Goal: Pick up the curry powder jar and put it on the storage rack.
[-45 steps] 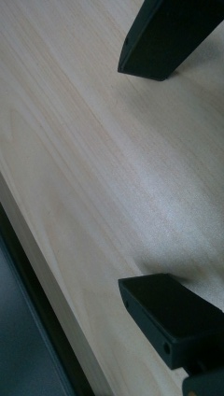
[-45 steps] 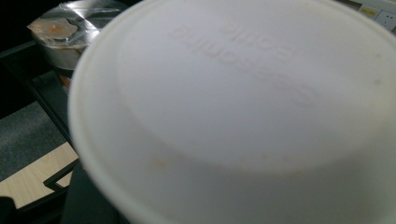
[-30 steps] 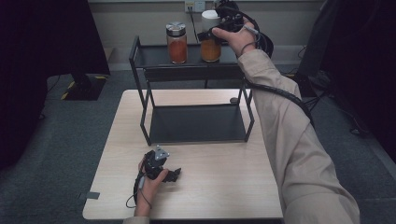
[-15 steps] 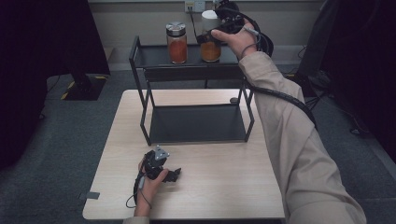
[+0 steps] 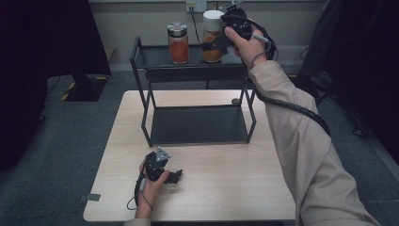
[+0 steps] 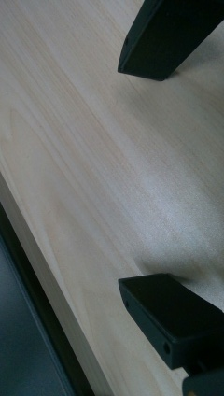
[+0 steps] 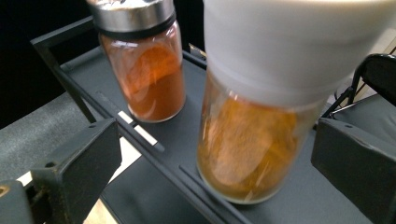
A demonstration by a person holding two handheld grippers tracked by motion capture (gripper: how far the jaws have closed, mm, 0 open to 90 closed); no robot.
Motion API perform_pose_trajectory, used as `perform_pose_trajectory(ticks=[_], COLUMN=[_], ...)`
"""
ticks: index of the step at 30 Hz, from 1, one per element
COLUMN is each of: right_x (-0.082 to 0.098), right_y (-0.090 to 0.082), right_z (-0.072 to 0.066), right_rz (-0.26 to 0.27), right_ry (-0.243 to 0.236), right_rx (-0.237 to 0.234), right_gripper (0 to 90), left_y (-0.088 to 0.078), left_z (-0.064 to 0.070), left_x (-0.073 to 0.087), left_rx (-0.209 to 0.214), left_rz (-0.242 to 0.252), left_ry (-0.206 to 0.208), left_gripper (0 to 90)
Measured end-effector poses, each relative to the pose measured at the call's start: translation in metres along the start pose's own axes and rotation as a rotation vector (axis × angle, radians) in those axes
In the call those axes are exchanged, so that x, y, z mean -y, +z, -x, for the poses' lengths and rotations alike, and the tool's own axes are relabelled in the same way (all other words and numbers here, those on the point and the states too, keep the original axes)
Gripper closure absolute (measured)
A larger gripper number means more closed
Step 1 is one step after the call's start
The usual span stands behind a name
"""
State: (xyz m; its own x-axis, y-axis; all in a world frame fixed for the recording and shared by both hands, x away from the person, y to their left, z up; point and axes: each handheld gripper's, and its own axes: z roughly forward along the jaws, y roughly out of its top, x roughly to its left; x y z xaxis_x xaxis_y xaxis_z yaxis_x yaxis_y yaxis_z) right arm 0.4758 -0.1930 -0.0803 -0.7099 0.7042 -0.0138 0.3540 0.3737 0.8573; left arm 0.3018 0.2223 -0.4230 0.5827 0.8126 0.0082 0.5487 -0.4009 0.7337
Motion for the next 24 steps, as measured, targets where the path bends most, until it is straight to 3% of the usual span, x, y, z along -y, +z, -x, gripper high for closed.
perform_pose_trajectory(ticks=[24], right_x=[0.042], right_y=[-0.022], right_z=[-0.007], right_rz=[0.009], right_ry=[-0.018], right_rx=[-0.043], right_gripper=[2.0], left_y=[0.000], left_z=[0.000], left_x=[0.000], left_rx=[0.000], left_rz=[-0.001], left_ry=[0.001], left_gripper=[0.0])
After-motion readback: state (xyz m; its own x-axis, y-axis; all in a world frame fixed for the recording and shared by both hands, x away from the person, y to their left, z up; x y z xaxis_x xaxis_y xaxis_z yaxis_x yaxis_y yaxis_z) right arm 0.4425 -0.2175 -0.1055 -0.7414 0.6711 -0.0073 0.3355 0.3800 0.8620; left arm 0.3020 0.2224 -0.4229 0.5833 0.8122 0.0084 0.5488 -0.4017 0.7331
